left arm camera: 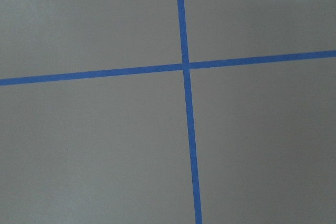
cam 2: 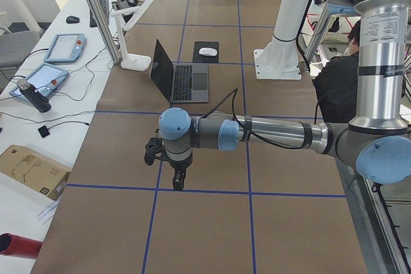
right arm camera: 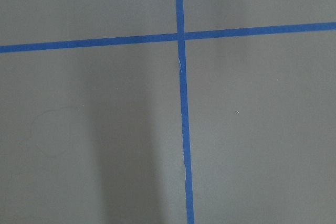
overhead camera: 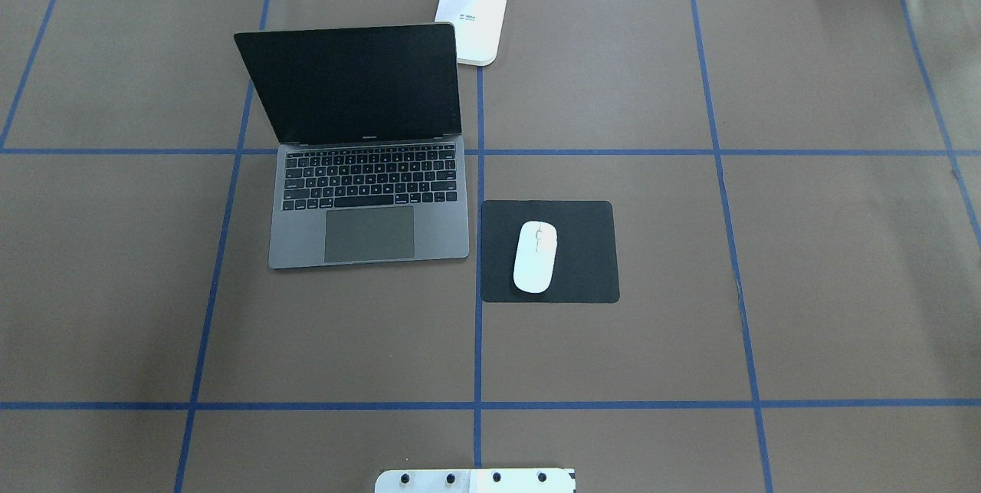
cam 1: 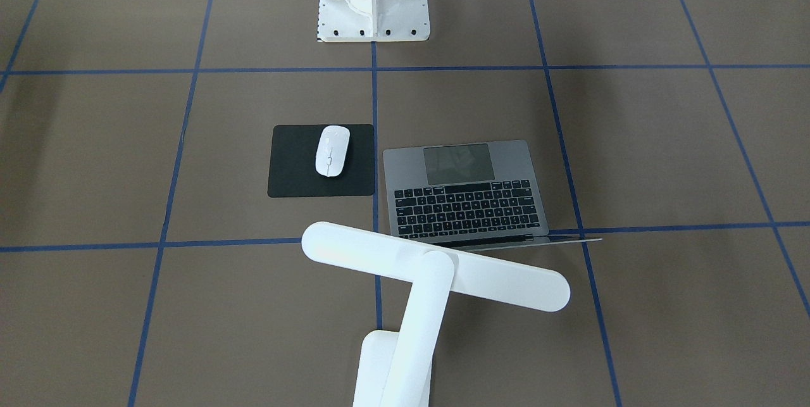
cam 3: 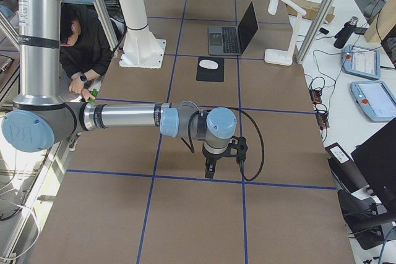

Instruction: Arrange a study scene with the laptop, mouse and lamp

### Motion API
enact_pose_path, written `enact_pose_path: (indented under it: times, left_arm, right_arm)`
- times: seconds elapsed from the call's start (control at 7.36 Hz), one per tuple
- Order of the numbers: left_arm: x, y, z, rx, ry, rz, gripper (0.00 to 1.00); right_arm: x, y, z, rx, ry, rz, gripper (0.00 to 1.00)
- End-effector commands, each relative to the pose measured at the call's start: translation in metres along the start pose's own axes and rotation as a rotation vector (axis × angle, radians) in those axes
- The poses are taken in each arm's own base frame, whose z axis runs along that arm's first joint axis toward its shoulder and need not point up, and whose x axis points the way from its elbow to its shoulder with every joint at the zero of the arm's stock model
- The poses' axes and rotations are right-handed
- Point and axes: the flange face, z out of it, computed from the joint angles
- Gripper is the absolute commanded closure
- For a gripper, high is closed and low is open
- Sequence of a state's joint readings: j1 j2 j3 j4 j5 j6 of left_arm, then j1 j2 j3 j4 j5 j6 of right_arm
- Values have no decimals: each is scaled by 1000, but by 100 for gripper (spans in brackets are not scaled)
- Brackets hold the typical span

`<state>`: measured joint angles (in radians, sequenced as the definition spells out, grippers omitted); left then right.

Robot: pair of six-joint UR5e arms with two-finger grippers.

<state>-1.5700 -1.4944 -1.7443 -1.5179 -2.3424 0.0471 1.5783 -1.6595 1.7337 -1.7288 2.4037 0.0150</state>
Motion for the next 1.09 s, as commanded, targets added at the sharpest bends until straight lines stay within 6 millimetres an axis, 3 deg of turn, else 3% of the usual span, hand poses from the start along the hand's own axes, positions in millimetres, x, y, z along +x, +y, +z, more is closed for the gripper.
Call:
enact_pose_path:
  times: [0.0, 0.95]
  left_arm:
    - [-1, 2, 0, 0, -2, -1, 1]
    - [-3, 1, 4, -6, -3, -4, 1]
  right_arm:
    - [3, 3, 2, -3, 0, 5, 0]
    - [3, 6, 1, 26, 1, -23, 0]
